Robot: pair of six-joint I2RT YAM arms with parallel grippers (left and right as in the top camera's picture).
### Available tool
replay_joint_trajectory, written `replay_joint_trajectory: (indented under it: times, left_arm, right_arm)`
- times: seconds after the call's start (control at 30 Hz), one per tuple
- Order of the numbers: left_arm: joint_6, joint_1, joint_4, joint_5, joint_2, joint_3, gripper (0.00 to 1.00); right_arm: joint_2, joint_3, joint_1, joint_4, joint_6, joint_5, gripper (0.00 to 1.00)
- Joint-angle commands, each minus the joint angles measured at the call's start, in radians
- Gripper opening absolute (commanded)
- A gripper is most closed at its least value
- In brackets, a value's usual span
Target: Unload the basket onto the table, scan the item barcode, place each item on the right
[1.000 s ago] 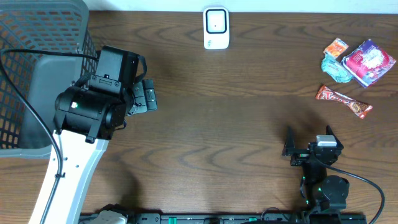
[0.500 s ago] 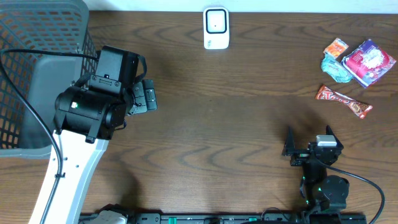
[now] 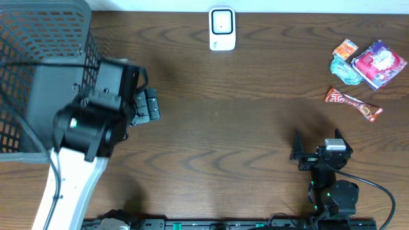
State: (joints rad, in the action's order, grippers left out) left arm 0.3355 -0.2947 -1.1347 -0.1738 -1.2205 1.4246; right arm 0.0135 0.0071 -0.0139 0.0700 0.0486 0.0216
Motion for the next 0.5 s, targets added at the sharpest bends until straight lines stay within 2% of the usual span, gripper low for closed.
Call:
replay_joint_trajectory:
  times: [0.0,0.2,0.47]
  left_arm:
    - [-0.010,0.004,0.102,0.014,0.122,-0.144,0.98]
    - [-0.028,0.017,0.330,0.034,0.349,-0.474,0.98]
    - [-0.028,0.035,0.352,0.032,0.718,-0.827,0.98]
  right_arm:
    - [-0.008,-0.002,0.011,0.005,0.012,-0.005,0.99]
    - [-0.008,-0.002,0.011,0.005,0.012,-0.005,0.99]
    - [-0.008,-0.002,0.011,0.005,0.012,-0.005,0.99]
